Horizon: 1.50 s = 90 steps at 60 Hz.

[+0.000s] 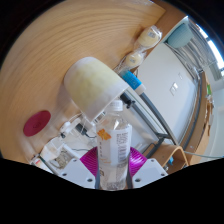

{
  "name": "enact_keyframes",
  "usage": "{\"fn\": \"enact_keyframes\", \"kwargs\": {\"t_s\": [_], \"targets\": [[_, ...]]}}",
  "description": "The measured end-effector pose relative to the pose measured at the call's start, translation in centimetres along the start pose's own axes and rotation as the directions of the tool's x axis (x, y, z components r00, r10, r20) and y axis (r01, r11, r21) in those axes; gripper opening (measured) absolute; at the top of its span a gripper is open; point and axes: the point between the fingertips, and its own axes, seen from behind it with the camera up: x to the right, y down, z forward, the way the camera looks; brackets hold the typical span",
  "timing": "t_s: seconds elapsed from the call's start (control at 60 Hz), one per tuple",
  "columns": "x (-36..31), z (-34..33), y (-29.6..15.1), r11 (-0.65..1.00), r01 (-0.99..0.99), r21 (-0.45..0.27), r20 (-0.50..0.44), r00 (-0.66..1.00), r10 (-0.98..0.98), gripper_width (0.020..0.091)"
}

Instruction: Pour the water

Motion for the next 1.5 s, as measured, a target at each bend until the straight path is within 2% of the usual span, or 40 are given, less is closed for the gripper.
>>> {"fn": "enact_keyframes", "kwargs": {"t_s": [0.117,0.183,0.25,0.383,0.517,0.667,0.767,0.867,0.967,1.1,1.25,1.317,1.5], "targets": [[-0.3,0.1,0.3,0.998,-0.057,0.009,0.005,0.998,0.057,0.0372],[0.0,0.0,1.0,0.982,-0.188,0.012,-0.003,0.982,0.188,0.0371],[0.0,-0.3,2.3,0.933,-0.359,-0.018,0.001,0.933,0.359,0.0371],[-1.2,-0.2,4.8,0.654,-0.755,-0.047,0.042,0.652,0.757,0.0371],[-2.6,-0.7,6.4,0.256,-0.963,-0.088,0.06,0.251,0.966,0.0388],[-4.9,-1.2,5.4,-0.205,-0.969,-0.136,0.119,-0.222,0.968,0.0387],[-6.3,-1.0,4.4,-0.495,-0.853,-0.165,0.143,-0.517,0.844,0.0387],[-7.3,-1.0,3.6,-0.67,-0.718,-0.188,0.162,-0.696,0.7,0.0387],[-7.8,-1.0,2.9,-0.74,-0.647,-0.186,0.158,-0.763,0.627,0.0387],[-8.8,-0.9,2.0,-0.72,-0.675,-0.16,0.136,-0.738,0.662,0.0386],[-9.7,-1.1,-0.6,-0.729,-0.661,-0.179,0.151,-0.75,0.644,0.0409],[-9.5,-1.1,-0.1,-0.737,-0.663,-0.13,0.137,-0.748,0.649,0.0403],[-9.5,-1.1,-0.1,-0.719,-0.685,-0.117,0.109,-0.729,0.676,0.0428]]}}
